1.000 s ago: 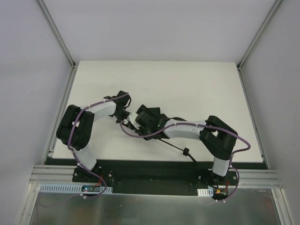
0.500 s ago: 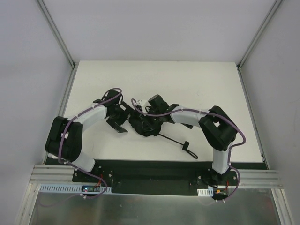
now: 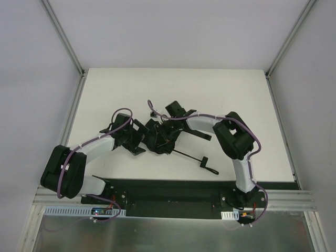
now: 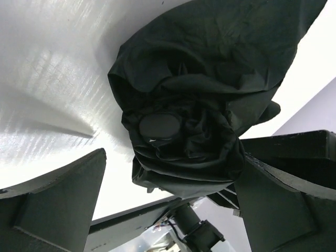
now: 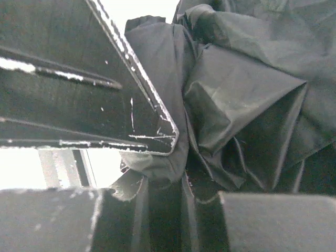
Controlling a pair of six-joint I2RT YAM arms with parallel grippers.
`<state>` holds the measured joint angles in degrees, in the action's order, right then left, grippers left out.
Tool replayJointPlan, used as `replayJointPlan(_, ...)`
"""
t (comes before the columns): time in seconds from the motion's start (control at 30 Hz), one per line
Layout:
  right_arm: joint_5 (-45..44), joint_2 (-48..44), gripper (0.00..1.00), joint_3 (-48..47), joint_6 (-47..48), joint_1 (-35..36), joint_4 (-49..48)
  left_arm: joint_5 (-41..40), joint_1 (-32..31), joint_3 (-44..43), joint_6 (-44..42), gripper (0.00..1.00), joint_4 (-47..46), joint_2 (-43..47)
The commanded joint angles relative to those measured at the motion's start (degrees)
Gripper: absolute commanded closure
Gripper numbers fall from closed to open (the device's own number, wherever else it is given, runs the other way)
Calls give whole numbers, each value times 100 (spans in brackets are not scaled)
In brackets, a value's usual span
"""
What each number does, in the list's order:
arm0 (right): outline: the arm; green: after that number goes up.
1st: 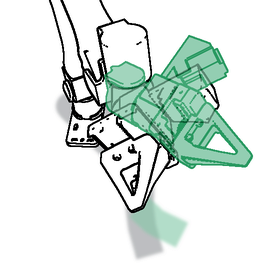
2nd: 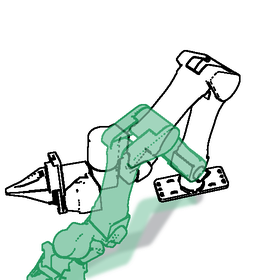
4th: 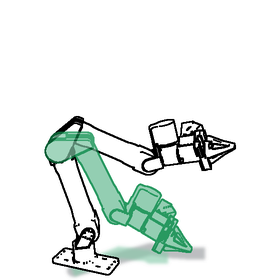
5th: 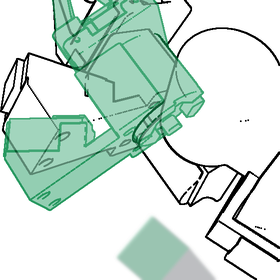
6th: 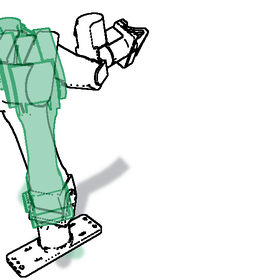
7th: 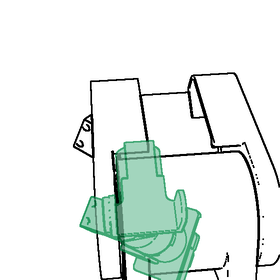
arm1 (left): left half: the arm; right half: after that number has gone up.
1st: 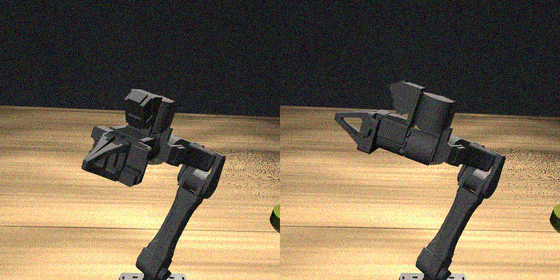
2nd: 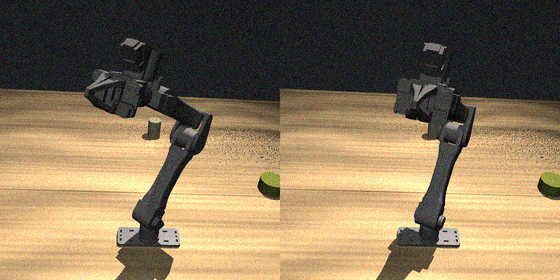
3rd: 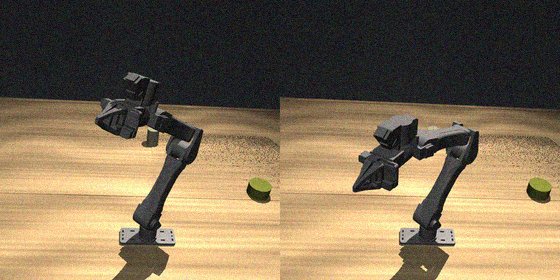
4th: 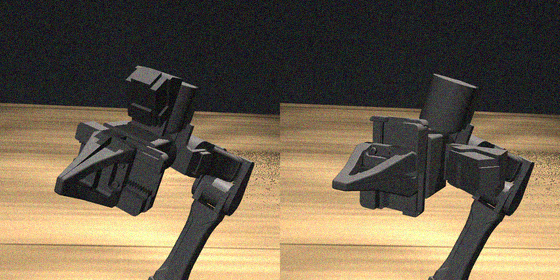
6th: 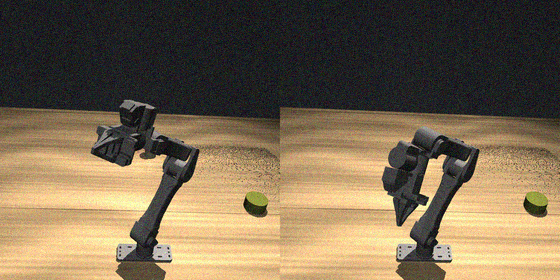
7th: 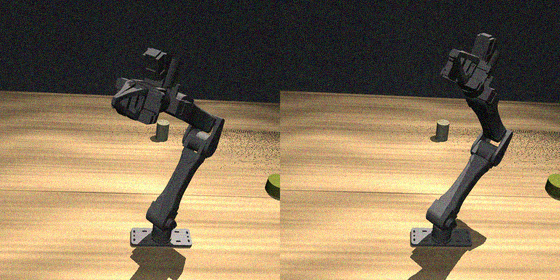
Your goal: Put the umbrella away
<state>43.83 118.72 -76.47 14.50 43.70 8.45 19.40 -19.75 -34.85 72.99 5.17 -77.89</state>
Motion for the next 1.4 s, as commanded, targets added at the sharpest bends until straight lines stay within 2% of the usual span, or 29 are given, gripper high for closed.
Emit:
replayJointPlan(0.0, -156, 670, 100, 44, -149, 33, 1510, -331, -143, 452, 575, 1, -690, 204)
replayJointPlan(0.1, -60, 732, 100, -44, -263, -28, 1607, -498, -143, 768, 847, 2, -1298, 20)
replayJointPlan(0.3, 187, 706, 100, -149, -527, -64, 1730, -726, -143, 1006, 1094, 22, -1782, -411)
replayJointPlan(0.43, 336, 583, 100, -132, -782, -64, 1643, -1078, -135, 1208, 1060, 46, -2063, -534)
replayJointPlan(0.57, 118, 337, 100, -149, -1071, -64, 1616, -991, -135, 1086, 805, 90, -2064, -832)
replayJointPlan(0.6, -49, 258, 100, -149, -1124, -64, 1651, -930, -135, 1042, 778, 94, -2003, -886)
replayJointPlan(0.63, -198, 162, 98, -184, -1195, -64, 1677, -920, -143, 1024, 735, 95, -1959, -886)
replayJointPlan(0.67, -426, 56, 90, -219, -1291, -64, 1739, -946, -143, 1033, 725, 96, -1906, -860)
replayJointPlan(0.7, -628, -75, 76, -254, -1388, -72, 1800, -964, -143, 1042, 725, 100, -1845, -816)
replayJointPlan(0.77, -1024, -391, 53, -316, -1624, -99, 1993, -1017, -143, 1051, 717, 100, -1599, -711)
replayJointPlan(0.97, -2632, -1868, 27, 87, -2801, -520, 2293, -894, -152, 1165, 734, 100, -1387, -526)
replayJointPlan(1.1, -3617, -2554, 9, 746, -4171, -968, 2223, -868, -152, 1244, 839, 100, -1387, -456)
replayJointPlan(1.2, -3523, -2354, 7, 897, -5113, -1337, 2055, -806, -152, 1244, 883, 100, -1440, -429)
replayJointPlan(1.37, -3136, -1405, 12, 467, -5721, -1505, 1881, -736, -152, 1244, 1015, 100, -1519, -333)
